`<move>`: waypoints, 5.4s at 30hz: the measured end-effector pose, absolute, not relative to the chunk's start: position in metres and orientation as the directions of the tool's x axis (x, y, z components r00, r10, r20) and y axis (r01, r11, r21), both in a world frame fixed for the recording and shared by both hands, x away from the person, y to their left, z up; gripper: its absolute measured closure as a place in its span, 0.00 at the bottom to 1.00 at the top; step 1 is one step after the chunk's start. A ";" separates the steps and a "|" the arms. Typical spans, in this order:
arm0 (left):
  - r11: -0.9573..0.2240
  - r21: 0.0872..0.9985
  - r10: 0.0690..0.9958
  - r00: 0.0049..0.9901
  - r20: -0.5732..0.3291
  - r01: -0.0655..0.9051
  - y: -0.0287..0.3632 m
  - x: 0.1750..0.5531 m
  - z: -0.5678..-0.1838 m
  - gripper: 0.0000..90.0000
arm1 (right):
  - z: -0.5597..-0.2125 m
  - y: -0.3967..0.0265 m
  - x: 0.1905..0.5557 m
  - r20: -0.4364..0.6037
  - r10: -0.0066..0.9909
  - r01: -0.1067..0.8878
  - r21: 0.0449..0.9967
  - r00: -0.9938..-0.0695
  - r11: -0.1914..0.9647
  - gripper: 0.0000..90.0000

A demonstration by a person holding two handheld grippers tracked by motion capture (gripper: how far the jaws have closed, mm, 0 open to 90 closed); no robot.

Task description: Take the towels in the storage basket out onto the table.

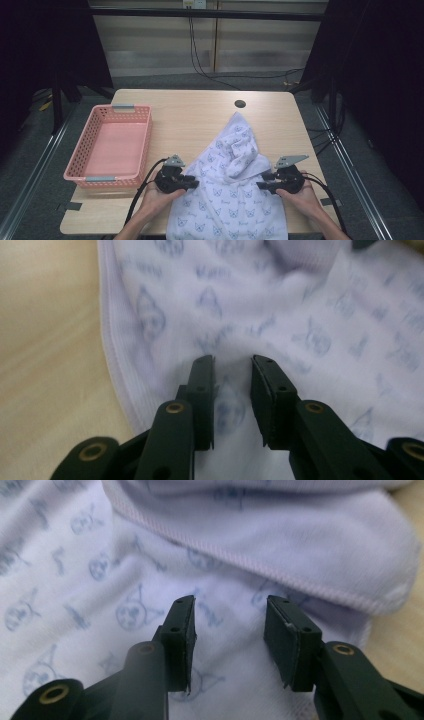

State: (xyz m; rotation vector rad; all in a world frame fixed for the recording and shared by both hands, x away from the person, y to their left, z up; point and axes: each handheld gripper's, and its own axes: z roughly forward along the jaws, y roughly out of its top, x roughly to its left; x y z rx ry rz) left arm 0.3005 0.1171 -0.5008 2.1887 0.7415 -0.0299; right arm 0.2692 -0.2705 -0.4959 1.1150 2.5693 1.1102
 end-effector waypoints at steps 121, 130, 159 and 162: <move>-0.480 0.722 0.340 0.864 -0.370 0.498 0.129 0.217 -0.476 0.62 | -0.459 -0.318 0.232 0.296 0.705 0.580 0.791 -0.644 0.197 0.97; -0.334 0.786 0.436 0.825 -0.360 0.519 0.133 0.271 -0.458 0.68 | -0.456 -0.322 0.244 0.298 0.707 0.566 0.806 -0.641 0.173 0.97; -0.495 0.693 0.412 0.844 -0.344 0.524 0.098 0.291 -0.501 0.91 | -0.454 -0.344 0.226 0.298 0.734 0.577 0.803 -0.610 0.153 0.97; -0.511 0.693 0.388 0.856 -0.342 0.509 0.087 0.286 -0.501 0.91 | -0.450 -0.349 0.217 0.311 0.747 0.578 0.808 -0.588 0.119 0.97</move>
